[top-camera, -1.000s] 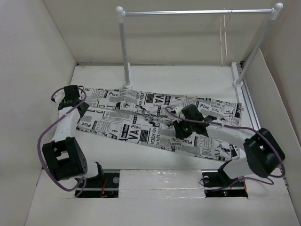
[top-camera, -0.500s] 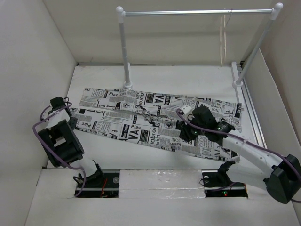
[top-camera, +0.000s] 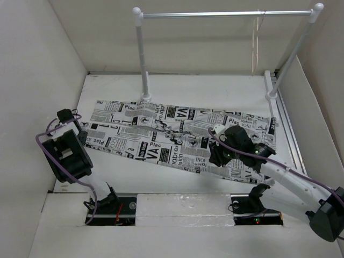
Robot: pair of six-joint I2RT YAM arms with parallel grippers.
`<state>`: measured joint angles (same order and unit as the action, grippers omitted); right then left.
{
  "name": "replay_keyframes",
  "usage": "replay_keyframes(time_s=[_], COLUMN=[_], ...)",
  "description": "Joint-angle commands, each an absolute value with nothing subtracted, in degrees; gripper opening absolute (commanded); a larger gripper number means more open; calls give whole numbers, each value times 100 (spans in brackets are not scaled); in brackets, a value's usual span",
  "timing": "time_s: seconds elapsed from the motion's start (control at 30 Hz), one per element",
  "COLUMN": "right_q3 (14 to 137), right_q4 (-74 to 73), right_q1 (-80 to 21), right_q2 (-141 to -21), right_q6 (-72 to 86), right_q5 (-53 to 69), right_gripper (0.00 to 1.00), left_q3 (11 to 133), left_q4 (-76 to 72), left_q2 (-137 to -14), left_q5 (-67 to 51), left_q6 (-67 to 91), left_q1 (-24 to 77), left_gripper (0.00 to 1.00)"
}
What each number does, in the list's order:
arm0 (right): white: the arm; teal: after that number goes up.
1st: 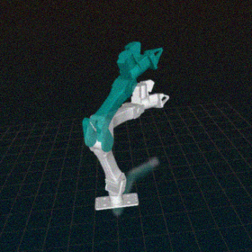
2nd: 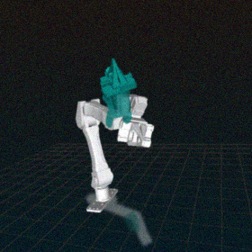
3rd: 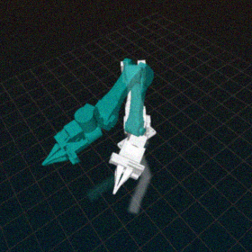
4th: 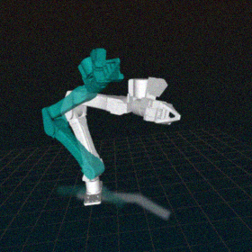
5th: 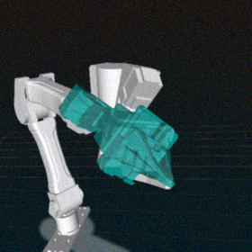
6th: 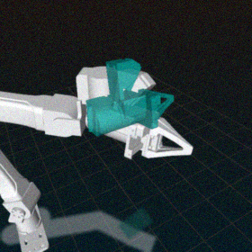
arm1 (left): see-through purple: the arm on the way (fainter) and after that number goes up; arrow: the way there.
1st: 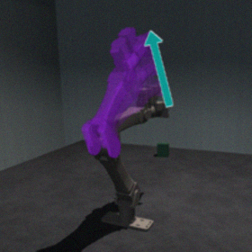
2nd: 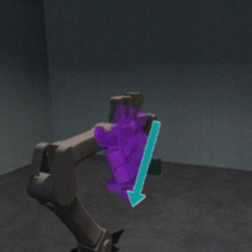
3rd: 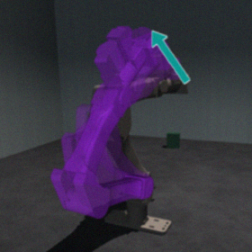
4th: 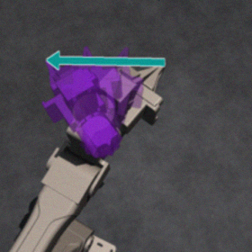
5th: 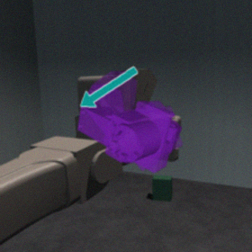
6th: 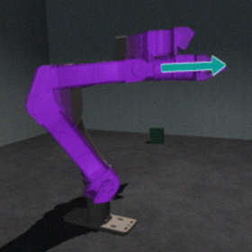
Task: Place the trousers on the hanger
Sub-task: Fold the trousers at the center of the board.
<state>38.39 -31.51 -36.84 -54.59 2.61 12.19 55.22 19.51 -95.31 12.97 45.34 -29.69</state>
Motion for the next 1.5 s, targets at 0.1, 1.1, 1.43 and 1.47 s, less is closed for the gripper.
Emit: replay_keyframes(time_s=[0.1, 1.1, 1.43, 1.47], right_q3=[3885, 3409, 5185, 5212], right_q4=[-3138, -1460, -2292, -2485], right_q1=[-3727, 1642, 2100, 2179], right_q2=[-5440, -7741, -8623, -8474], right_q6=[466, 625, 79, 70], right_q5=[1064, 1194, 1592, 1330], right_gripper=[42, 43, 48, 49], left_q3=[5362, 4553, 4131, 4140], left_q4=[1477, 1503, 1661, 1670], left_q2=[-9668, -6347, -5047, -5019], left_q5=[950, -474, -598, -572], left_q6=[4439, 3885, 3999, 3990], left_q1=[-2997, -2610, -1838, -1759], left_gripper=[43, 0, 0, 0])
